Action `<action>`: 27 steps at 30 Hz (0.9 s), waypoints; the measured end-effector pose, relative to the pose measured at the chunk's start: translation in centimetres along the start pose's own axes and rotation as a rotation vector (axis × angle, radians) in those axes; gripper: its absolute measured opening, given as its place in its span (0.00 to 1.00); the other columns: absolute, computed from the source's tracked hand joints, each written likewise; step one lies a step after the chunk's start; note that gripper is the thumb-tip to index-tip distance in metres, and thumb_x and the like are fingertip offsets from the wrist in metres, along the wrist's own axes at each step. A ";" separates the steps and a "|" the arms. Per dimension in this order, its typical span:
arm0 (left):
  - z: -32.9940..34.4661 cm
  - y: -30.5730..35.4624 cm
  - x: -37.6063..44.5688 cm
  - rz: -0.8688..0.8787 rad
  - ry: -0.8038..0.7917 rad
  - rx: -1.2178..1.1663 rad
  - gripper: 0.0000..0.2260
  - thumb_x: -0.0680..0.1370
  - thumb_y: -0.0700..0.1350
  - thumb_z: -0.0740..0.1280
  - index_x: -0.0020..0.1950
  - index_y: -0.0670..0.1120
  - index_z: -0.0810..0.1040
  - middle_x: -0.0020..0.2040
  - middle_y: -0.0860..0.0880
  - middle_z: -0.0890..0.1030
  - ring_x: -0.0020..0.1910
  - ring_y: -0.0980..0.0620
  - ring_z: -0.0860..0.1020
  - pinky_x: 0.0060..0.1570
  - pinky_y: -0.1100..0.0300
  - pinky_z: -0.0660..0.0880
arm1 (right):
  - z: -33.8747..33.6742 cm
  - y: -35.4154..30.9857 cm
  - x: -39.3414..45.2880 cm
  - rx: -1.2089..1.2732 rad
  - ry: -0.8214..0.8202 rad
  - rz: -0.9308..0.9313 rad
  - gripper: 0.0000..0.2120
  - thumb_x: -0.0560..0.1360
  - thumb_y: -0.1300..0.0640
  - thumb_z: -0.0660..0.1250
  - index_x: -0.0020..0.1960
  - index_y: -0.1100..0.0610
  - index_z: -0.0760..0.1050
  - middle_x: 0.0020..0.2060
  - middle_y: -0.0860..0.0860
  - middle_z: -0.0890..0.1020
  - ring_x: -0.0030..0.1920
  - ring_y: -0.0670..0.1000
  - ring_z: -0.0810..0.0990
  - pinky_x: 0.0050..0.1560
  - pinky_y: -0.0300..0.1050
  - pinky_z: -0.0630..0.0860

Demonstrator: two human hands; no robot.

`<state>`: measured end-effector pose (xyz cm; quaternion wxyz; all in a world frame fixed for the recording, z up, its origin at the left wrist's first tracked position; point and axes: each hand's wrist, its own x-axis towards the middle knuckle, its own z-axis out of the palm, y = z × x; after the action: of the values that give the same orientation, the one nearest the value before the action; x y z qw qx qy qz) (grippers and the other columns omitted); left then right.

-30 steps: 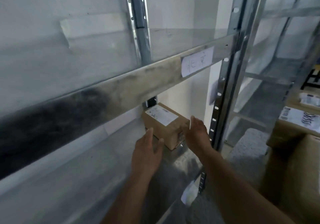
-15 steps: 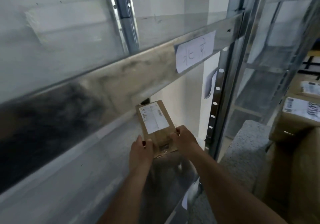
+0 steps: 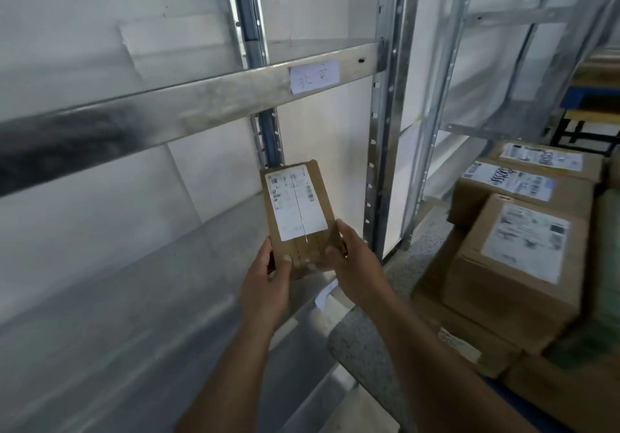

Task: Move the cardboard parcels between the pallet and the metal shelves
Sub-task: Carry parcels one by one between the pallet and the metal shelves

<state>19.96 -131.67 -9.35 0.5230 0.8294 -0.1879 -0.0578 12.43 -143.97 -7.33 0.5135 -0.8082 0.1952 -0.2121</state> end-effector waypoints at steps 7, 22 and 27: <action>-0.2 3.4 -8.1 0.103 0.004 -0.146 0.20 0.79 0.51 0.59 0.71 0.62 0.65 0.61 0.60 0.76 0.50 0.67 0.74 0.49 0.68 0.70 | -4.3 -2.1 -8.2 -0.063 0.111 -0.108 0.11 0.81 0.58 0.56 0.62 0.50 0.68 0.56 0.47 0.78 0.52 0.48 0.78 0.53 0.47 0.79; 8.0 15.0 -16.3 0.464 -0.253 -0.237 0.22 0.77 0.60 0.56 0.72 0.62 0.63 0.65 0.58 0.74 0.60 0.61 0.72 0.57 0.60 0.70 | -18.8 -3.3 -18.9 -0.193 0.552 -0.098 0.22 0.79 0.54 0.59 0.73 0.49 0.61 0.59 0.49 0.76 0.56 0.49 0.77 0.55 0.54 0.77; 11.9 18.3 -17.0 0.553 -0.374 -0.236 0.19 0.80 0.57 0.57 0.71 0.62 0.63 0.59 0.62 0.73 0.49 0.71 0.72 0.47 0.68 0.68 | -22.9 -3.0 -20.9 -0.171 0.733 -0.103 0.14 0.79 0.55 0.60 0.64 0.47 0.67 0.54 0.47 0.78 0.54 0.48 0.78 0.54 0.53 0.77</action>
<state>-3.78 -142.39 -0.12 0.5677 0.6560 -0.4899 -0.0862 -17.12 -148.74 1.22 0.3292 -0.7274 0.3421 -0.4954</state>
